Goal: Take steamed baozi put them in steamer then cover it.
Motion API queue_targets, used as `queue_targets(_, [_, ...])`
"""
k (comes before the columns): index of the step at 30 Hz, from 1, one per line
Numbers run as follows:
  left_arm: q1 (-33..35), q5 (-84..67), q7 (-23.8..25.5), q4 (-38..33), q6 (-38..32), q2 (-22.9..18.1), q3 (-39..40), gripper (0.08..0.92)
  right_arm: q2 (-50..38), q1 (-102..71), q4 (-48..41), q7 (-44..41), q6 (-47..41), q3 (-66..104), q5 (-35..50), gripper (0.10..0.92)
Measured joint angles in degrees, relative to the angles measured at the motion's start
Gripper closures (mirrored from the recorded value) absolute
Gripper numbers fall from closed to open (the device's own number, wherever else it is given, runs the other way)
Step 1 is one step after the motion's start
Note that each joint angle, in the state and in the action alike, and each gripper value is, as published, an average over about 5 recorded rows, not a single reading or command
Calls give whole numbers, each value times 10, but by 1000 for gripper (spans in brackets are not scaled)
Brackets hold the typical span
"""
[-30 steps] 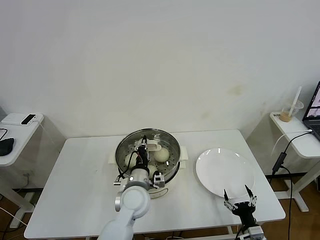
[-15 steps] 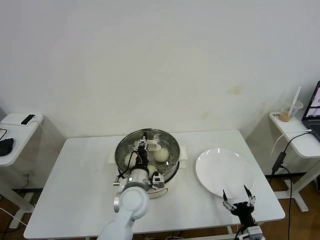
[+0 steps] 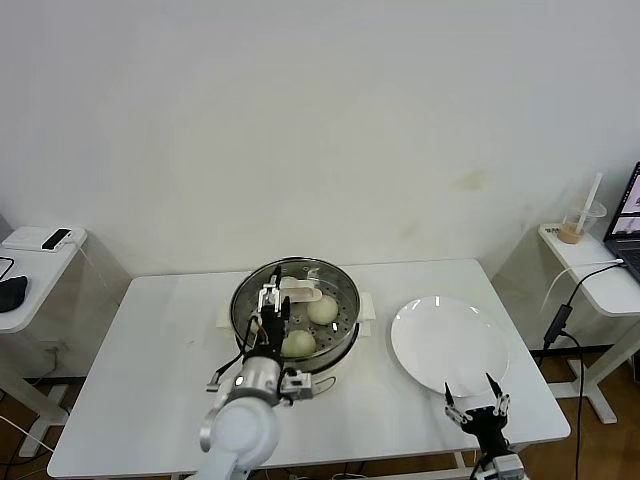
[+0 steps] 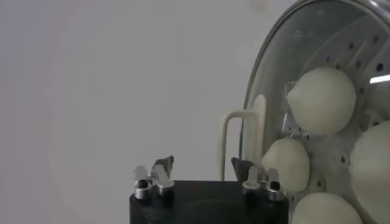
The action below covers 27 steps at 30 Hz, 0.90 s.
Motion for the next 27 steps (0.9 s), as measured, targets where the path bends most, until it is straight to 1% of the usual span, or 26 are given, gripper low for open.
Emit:
queue_targets(4, [32, -42, -18, -36, -10, 13, -10, 178, -3, -2, -2, 0, 1, -3, 1, 203])
queue_targets(7, [63, -93, -43, -65, -22, 18, -25, 177, -7, -5, -1, -1, 2, -5, 5, 203])
queue_targets(9, [87, -140, -70, -79, -35, 19, -40, 177, -10, -8, 0, -2, 3, -6, 10, 203])
queue_targets(15, [156, -347, -174, -98, -100, 17, -109, 177, -22, -14, 8, -6, 3, -9, 31, 203])
queue_targets(18, [189, -461, -211, -102, -132, 20, -151, 177, -26, -17, 15, -10, 2, -13, 42, 203])
queue_targets(22, [232, -608, -237, -104, -161, 23, -204, 177, -31, -23, 28, -15, -1, -21, 58, 203])
queue_targets(27, [284, -735, -243, -94, -198, 22, -254, 177, -39, -35, 47, -21, -6, -33, 75, 203])
